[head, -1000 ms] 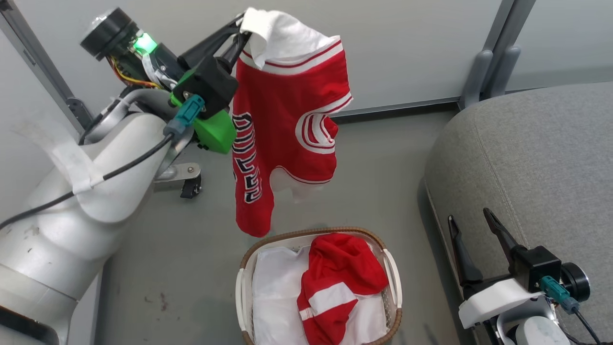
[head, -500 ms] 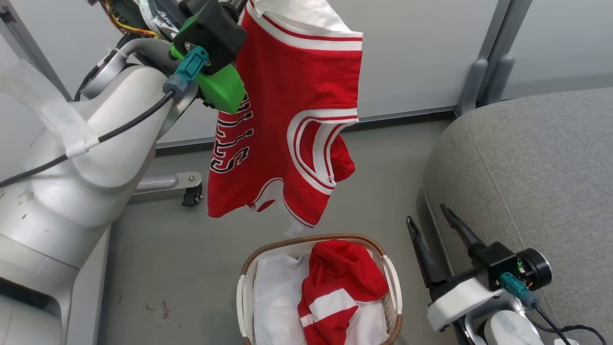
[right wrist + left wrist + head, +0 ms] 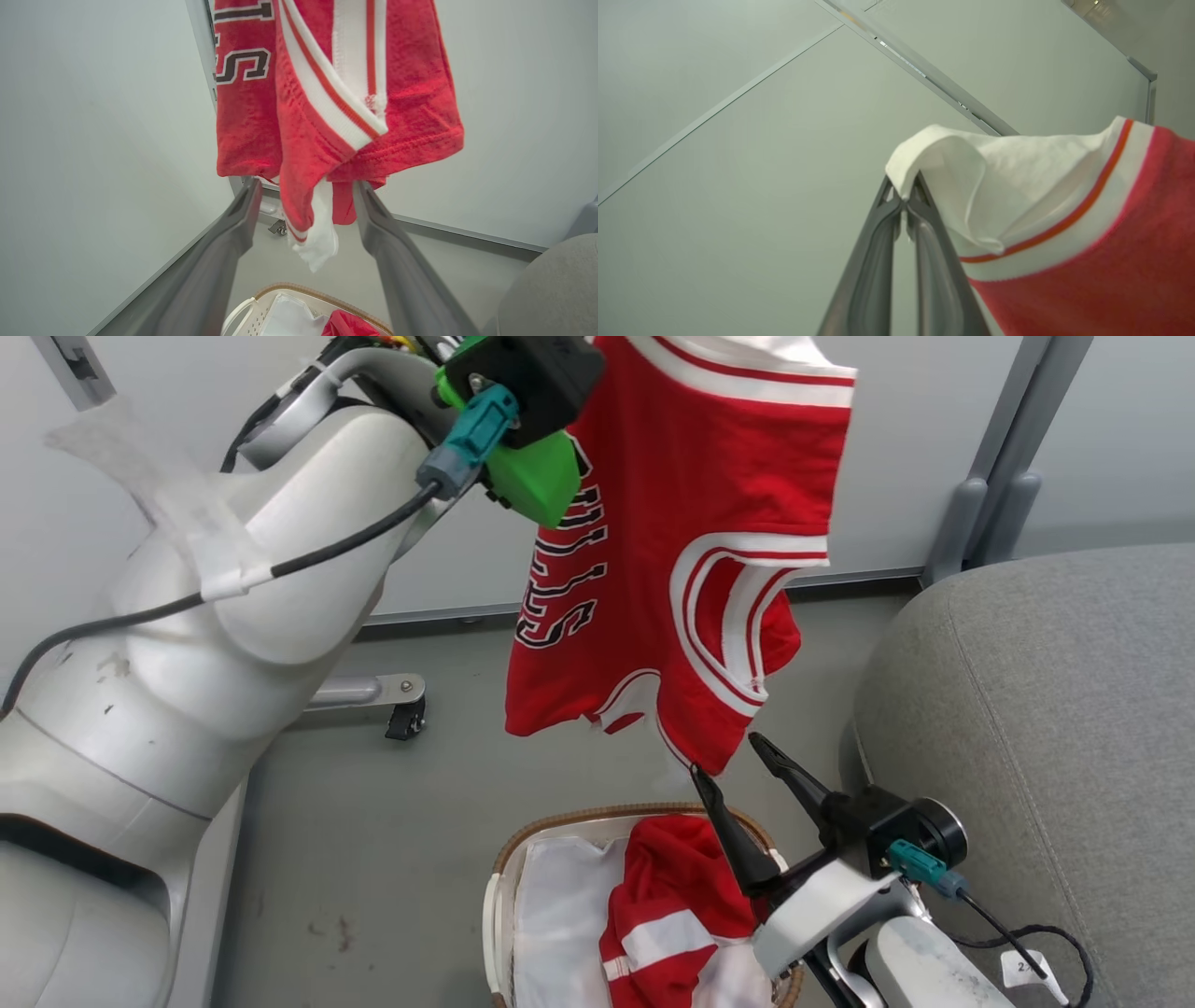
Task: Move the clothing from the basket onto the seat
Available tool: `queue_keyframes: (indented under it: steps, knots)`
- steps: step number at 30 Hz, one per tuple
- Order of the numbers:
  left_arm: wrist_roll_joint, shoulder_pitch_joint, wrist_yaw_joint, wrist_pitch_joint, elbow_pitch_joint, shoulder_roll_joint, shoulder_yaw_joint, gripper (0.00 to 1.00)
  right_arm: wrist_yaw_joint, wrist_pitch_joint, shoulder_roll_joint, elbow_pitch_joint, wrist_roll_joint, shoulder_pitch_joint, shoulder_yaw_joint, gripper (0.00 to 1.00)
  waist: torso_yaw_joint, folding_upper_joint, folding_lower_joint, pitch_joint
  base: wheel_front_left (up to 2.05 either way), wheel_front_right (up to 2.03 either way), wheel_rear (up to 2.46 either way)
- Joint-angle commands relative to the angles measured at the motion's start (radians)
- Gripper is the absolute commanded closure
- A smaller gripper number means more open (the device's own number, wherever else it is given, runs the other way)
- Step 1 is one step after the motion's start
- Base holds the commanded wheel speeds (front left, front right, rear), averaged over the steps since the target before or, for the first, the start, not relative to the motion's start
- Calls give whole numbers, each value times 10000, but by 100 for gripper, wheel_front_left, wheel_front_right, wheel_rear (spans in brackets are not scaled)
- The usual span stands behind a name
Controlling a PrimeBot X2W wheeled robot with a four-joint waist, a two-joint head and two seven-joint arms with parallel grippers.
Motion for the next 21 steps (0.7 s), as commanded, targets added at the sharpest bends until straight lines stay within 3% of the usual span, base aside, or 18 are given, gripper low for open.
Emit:
queue_keyframes:
  steps: [1, 13, 14, 15, 21]
  knots:
    - [-97, -220, -21, -1, -66, -100, -58, 100, -10, -23, -58, 118, -87, -188, 55, 0, 104, 0, 1, -45, 0, 0, 0]
    - [-495, -161, -30, 1, -732, -532, -583, 100, -10, -24, -53, 727, -702, -1188, 114, 0, 501, 0, 1, -154, 0, 0, 0]
    - [-579, -61, -31, 1, -720, -516, -600, 100, -10, -24, -53, 708, -656, -1220, 57, 15, 521, 0, 1, -170, 0, 0, 0]
    - [-648, 19, -31, 1, -707, -496, -601, 100, -10, -23, -58, 665, -616, -1239, 4, 44, 534, 0, 1, -180, 0, 0, 0]
    - [-1052, 695, 88, 1, -608, -285, -452, 100, -10, -23, -53, 439, -543, -913, -322, 94, 575, 0, 1, -198, 0, 0, 0]
